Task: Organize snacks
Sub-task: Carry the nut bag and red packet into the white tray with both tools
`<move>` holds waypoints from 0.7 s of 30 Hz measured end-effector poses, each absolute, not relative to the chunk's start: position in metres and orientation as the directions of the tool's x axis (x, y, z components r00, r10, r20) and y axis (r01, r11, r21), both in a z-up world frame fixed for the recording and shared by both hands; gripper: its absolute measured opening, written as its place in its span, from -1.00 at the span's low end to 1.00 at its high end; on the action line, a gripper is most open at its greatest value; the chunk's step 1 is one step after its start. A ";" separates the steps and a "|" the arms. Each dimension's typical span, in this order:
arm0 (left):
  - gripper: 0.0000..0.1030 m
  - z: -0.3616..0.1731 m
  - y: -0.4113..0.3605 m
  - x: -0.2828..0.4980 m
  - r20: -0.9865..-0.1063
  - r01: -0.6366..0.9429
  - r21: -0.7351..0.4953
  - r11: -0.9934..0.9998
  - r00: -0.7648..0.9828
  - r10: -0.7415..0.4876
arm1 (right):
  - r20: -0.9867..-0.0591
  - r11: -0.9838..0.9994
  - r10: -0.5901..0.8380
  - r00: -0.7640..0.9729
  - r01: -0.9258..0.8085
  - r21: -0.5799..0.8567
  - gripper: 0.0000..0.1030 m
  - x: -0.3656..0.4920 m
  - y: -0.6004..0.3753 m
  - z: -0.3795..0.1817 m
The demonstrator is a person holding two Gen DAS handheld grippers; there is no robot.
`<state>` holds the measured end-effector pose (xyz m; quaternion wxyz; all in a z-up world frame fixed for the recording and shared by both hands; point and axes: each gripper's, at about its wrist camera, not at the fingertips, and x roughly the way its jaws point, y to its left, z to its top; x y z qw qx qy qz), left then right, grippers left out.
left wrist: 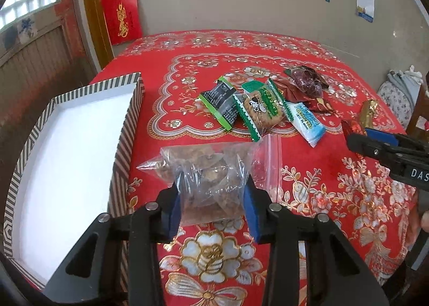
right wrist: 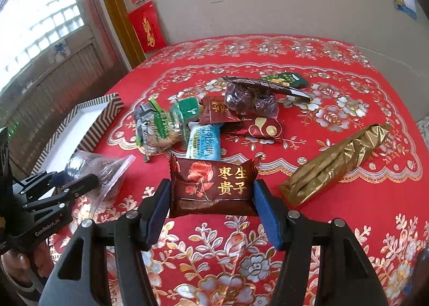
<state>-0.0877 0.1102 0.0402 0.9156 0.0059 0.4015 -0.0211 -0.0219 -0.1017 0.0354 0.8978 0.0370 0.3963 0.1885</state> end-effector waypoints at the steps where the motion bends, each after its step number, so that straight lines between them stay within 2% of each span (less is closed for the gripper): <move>1: -0.21 0.042 0.112 -0.090 -0.731 0.040 -0.008 0.999 0.682 -0.033 | -0.697 0.925 0.370 0.615 -0.312 0.217 0.20 -0.023 -0.101 0.036; 21: -0.23 0.088 0.125 -0.109 -0.649 0.022 0.010 1.000 0.760 -0.010 | -0.642 0.901 0.417 0.643 -0.383 0.201 0.20 -0.035 -0.068 0.064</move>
